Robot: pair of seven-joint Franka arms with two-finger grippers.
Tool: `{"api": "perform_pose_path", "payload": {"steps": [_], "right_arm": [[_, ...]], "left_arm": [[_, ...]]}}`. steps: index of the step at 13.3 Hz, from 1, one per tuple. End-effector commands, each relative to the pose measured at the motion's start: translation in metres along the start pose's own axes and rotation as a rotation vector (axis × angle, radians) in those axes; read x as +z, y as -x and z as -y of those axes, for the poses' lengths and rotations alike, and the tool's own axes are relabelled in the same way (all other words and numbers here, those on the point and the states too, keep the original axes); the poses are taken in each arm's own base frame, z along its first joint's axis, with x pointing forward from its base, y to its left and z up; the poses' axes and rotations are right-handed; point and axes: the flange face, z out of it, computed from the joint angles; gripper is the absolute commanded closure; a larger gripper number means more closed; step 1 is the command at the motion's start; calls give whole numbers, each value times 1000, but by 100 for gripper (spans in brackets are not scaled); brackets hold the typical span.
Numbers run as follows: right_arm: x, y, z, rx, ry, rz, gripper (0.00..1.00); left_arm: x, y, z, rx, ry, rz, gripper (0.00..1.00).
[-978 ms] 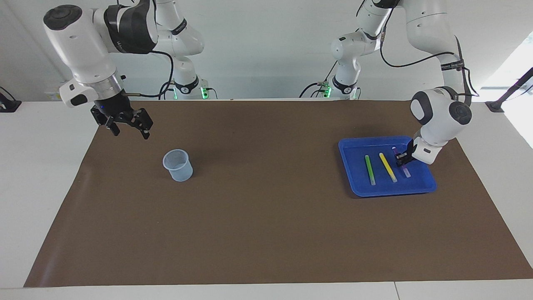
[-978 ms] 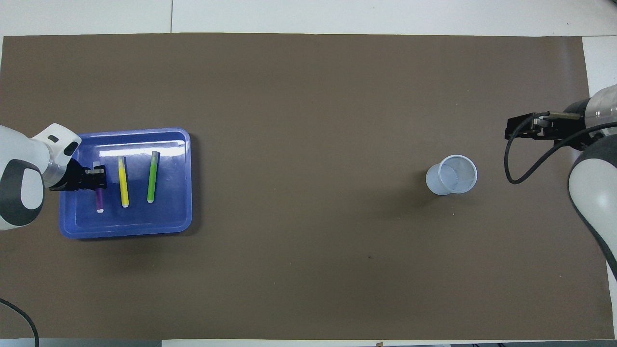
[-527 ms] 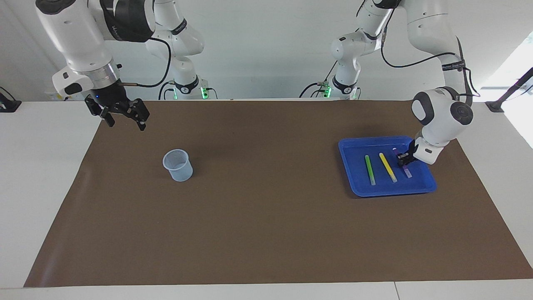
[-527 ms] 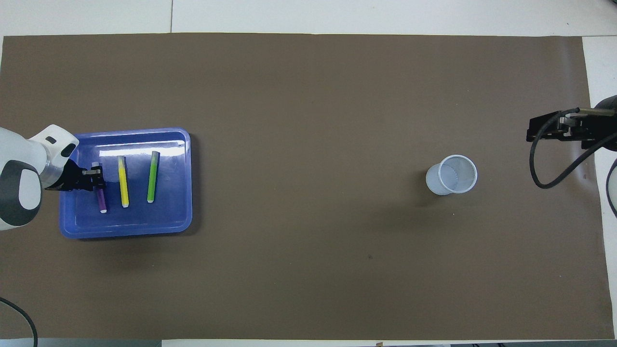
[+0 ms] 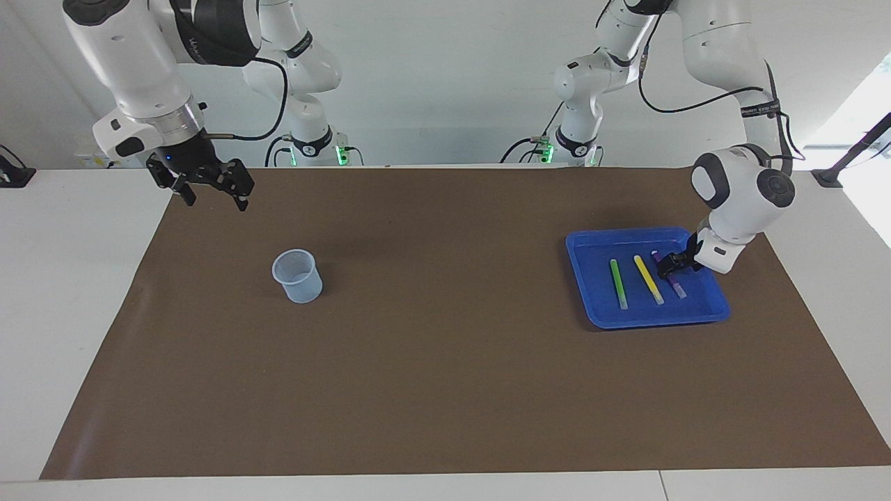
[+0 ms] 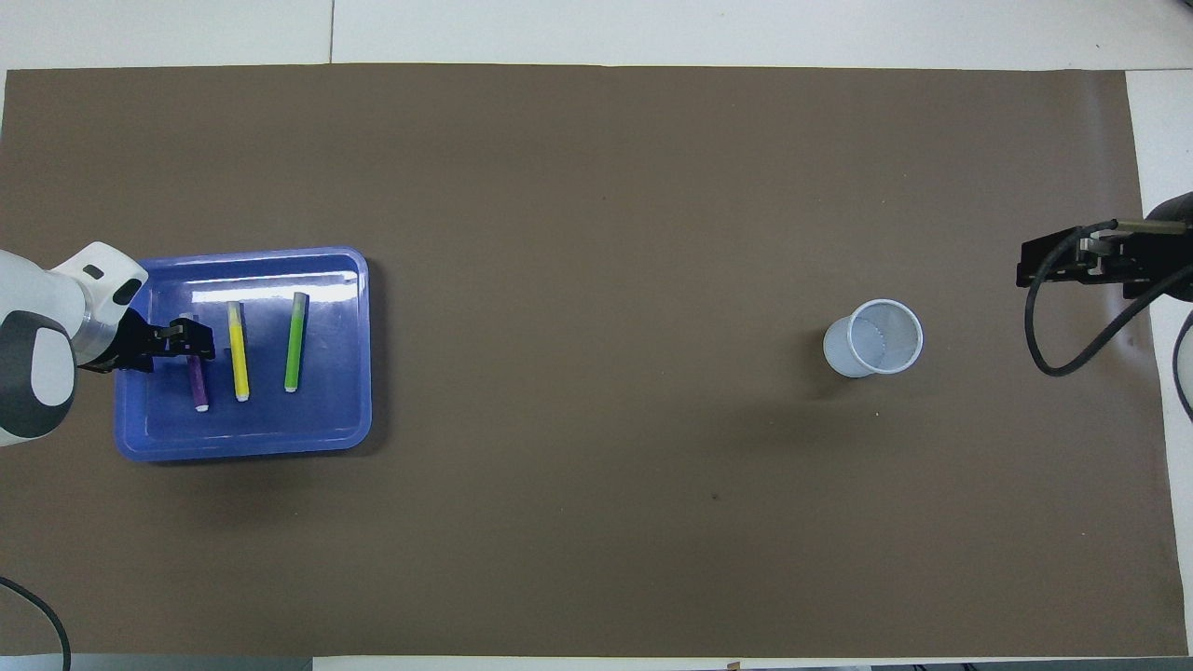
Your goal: Right arm passes pens to left for tray arrangement
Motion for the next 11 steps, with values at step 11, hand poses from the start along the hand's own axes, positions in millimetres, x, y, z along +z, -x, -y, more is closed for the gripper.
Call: {"api": "perform_pose_path", "payload": {"steps": [11], "right_arm": [[-26,-1,7,-31,-4,7,0]], "left_arm": [[-77,-16,-24,35,-16,30,0]]}}
